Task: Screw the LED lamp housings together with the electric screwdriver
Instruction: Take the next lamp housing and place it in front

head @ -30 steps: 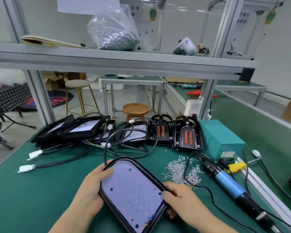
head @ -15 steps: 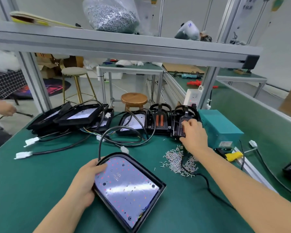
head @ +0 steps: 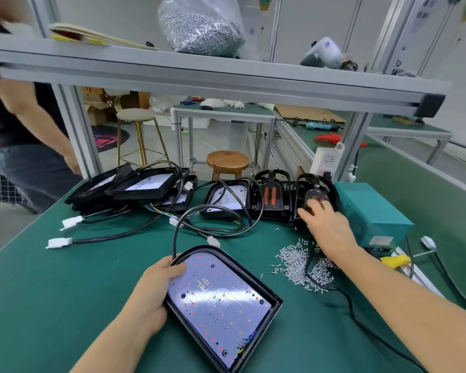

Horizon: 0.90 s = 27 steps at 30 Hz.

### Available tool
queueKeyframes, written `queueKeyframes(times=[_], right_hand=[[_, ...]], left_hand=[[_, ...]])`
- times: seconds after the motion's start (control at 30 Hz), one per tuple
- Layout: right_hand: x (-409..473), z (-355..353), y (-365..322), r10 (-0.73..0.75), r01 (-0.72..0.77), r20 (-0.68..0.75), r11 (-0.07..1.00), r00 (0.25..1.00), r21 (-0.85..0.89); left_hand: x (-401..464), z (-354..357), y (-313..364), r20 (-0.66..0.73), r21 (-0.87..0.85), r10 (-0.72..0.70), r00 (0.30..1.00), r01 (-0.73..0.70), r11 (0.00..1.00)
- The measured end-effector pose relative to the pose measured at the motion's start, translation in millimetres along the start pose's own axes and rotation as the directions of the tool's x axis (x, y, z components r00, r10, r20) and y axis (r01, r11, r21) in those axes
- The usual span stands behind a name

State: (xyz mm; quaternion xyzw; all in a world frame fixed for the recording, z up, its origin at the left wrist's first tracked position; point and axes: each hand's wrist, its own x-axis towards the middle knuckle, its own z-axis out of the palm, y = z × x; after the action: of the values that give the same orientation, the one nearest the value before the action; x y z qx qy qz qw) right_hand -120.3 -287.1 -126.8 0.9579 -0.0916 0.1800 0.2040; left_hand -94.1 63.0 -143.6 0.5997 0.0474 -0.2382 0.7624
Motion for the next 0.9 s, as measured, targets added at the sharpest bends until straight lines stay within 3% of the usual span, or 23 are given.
queueKeyframes(times=[0.13, 0.27, 0.43, 0.5, 0.57, 0.63, 0.7, 0.9], right_hand=[[-17.9, -7.1, 14.9, -0.036, 0.054, -0.136, 0.99, 0.99, 0.132], [-30.8, -11.9, 26.7, -0.028, 0.068, -0.167, 0.969, 0.986, 0.237], [-8.8, -9.9, 21.1, -0.106, 0.1, 0.02, 0.978, 0.994, 0.181], [6.5, -8.8, 15.9, -0.126, 0.097, 0.103, 0.965, 0.987, 0.244], [17.1, -6.0, 13.2, -0.138, 0.098, 0.12, 0.952, 0.983, 0.29], [17.9, -7.5, 10.7, -0.174, 0.141, 0.138, 0.964, 0.975, 0.223], [10.8, -9.2, 9.1, -0.185, 0.182, 0.01, 0.973, 0.983, 0.139], [-13.8, -45.6, 4.4, -0.105, 0.263, -0.461, 0.919, 0.881, 0.294]], left_hand=[[-0.4, 1.3, 0.9, 0.014, 0.013, -0.022, 1.0, 0.022, 1.0], [-1.2, 3.6, 2.0, 0.001, 0.011, -0.019, 1.0, 0.019, 1.0], [-3.6, 4.4, 1.1, -0.032, -0.006, -0.061, 0.998, 0.06, 0.998], [-4.3, 3.6, 2.6, -0.033, -0.023, -0.08, 0.996, 0.079, 0.997], [-4.9, 3.2, 3.6, -0.025, -0.026, -0.078, 0.997, 0.078, 0.997], [-3.3, 2.0, 1.3, -0.022, -0.015, -0.072, 0.997, 0.072, 0.997], [-1.9, 1.7, -0.4, -0.022, -0.006, -0.06, 0.998, 0.06, 0.998], [-2.0, 4.5, 1.5, -0.017, -0.016, -0.052, 0.998, 0.052, 0.999]])
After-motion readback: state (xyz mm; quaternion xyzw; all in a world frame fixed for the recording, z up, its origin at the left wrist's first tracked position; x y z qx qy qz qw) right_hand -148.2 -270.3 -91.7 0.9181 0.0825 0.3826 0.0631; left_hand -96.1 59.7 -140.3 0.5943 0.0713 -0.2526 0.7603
